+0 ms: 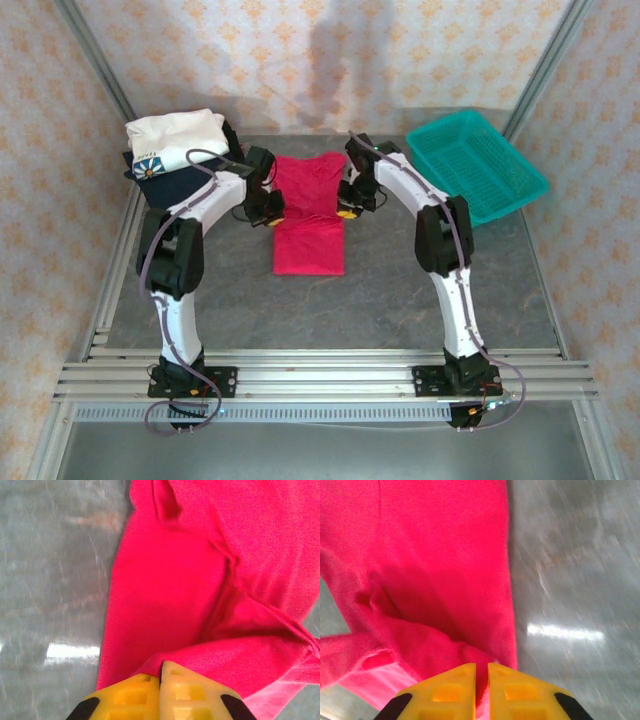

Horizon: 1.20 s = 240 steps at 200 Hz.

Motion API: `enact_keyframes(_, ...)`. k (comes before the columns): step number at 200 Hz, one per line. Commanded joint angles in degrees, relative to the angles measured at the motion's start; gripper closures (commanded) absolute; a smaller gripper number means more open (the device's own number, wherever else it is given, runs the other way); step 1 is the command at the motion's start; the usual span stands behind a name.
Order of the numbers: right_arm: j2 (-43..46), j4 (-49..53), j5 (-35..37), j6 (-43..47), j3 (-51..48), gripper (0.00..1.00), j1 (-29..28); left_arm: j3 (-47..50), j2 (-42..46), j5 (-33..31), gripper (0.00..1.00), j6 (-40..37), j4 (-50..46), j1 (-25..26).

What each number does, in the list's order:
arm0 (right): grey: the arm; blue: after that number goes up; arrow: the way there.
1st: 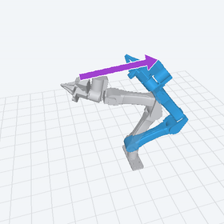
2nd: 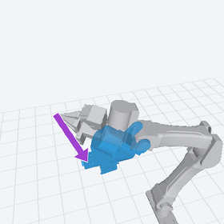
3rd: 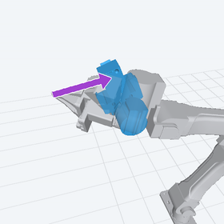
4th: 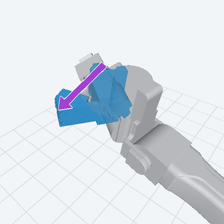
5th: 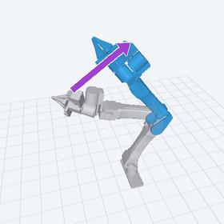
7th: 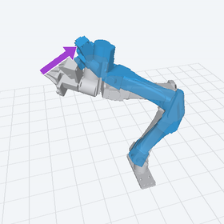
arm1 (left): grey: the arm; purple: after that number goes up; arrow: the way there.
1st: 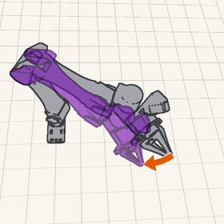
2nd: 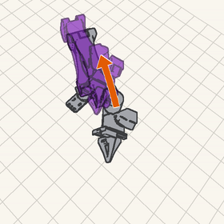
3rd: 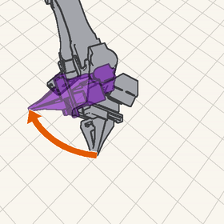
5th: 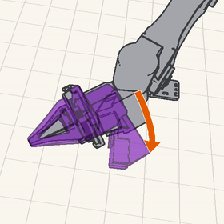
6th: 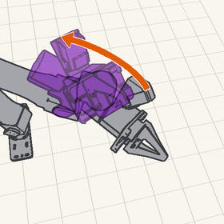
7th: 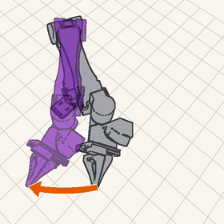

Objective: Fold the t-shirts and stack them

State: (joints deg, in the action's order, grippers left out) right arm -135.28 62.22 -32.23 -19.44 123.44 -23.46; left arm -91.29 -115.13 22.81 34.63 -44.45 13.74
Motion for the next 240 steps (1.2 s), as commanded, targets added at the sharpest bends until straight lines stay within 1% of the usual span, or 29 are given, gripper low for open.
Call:
enact_keyframes(1,-8.6,5.22,-2.9,-1.18,17.12,0.61,2.25,-7.68,-2.02,2.16,0.6,1.95,-0.85,-1.96)
enact_keyframes(7,-10.48,6.88,-3.01,-2.17,22.85,0.56,2.9,-9.63,-2.28,2.74,0.54,2.76,-0.84,-2.09)
enact_keyframes(20,-11.66,8.15,-4.62,-3.22,31.79,0.49,4.19,-15.17,-2.15,2.6,0.48,3.96,-2.31,-2.14)
enact_keyframes(28,-9.86,8.07,-4.37,-3.43,32.96,0.47,4.86,-17.96,-1.71,2.02,0.45,4.49,-3.38,-2.32)
enact_keyframes(38,-5.93,7.88,-3.44,-2.95,30.0,0.46,5.55,-20.26,-0.27,-0.08,0.43,5.06,-5.24,-2.63)
enact_keyframes(51,0.34,7.16,-3.44,-0.54,21.36,0.45,5.67,-19.58,3.0,-3.24,0.4,5.77,-6.49,-2.84)
enact_keyframes(59,5.21,6.17,-3.4,0.73,14.35,0.44,5.49,-17.38,5.26,-5.19,0.39,6.03,-6.54,-2.93)
enact_keyframes(65,9.65,4.59,-3.08,1.27,7.37,0.44,5.28,-14.63,8.98,-6.05,0.39,6.13,-5.88,-2.92)
enact_keyframes(75,17.47,-1.25,-3.5,1.02,-5.4,0.45,4.57,-8.41,13.75,-5.75,0.39,6.24,-3.74,-2.75)
enact_keyframes(88,27.46,-11.53,-6.36,-1.06,-21.51,0.47,3.35,-0.3,19.42,-4.45,0.39,5.96,-2.51,-2.2)
enact_keyframes(97,32.53,-16.76,-6.96,-3.09,-30.19,0.52,2.51,4.66,22.63,-4.07,0.39,4.95,-2.35,-1.18)
enact_keyframes(109,36.61,-21.7,-7.89,-5.93,-38.63,0.7,1.72,10.98,25.65,-2.37,0.46,4.12,-1.26,0.76)
enact_keyframes(117,38.08,-24.69,-8.18,-7.81,-42.83,0.81,1.12,14.44,26.64,-1.25,0.54,3.56,-0.5,2.21)
enact_keyframes(122,38.73,-27.06,-8.23,-9.05,-45.34,0.87,0.61,16.05,26.75,-1.11,0.6,3.22,-0.36,3.44)
enact_keyframes(130,39.08,-30.76,-8.73,-10.99,-48.54,0.93,-0.23,18.53,26.44,-1.45,0.7,3.07,0.13,4.92)
enact_keyframes(137,38.77,-33.19,-9.32,-12.38,-50.16,0.96,-0.92,20.53,25.69,-1.08,0.78,3.27,1.16,5.95)
enact_keyframes(143,38.12,-34.87,-9.67,-13.16,-50.73,0.97,-1.66,22.09,24.83,-0.49,0.84,3.65,2.47,6.48)
enact_keyframes(152,36.65,-35.98,-9.62,-13.5,-50.47,0.98,-2.64,23.78,23.22,0.12,0.9,4.25,3.69,6.74)
enact_keyframes(167,33.74,-36.69,-8.84,-14.26,-49.16,1.0,-3.72,24.58,20.05,-0.84,0.95,4.33,3.98,6.74)
enact_keyframes(190,29.54,-40.02,-8.8,-17.09,-48.83,1.0,-4.06,23.46,15.57,-0.84,0.96,4.74,5.63,6.76)
enact_keyframes(238,23.61,-42.85,-9.11,-19.3,-47.53,1.0,-4.77,14.58,6.09,-4.02,0.97,7.33,8.05,6.66)
enact_keyframes(240,23.45,-42.89,-9.09,-19.31,-47.51,1.0,-4.75,14.03,4.62,-4.14,0.97,7.43,8.06,6.59)
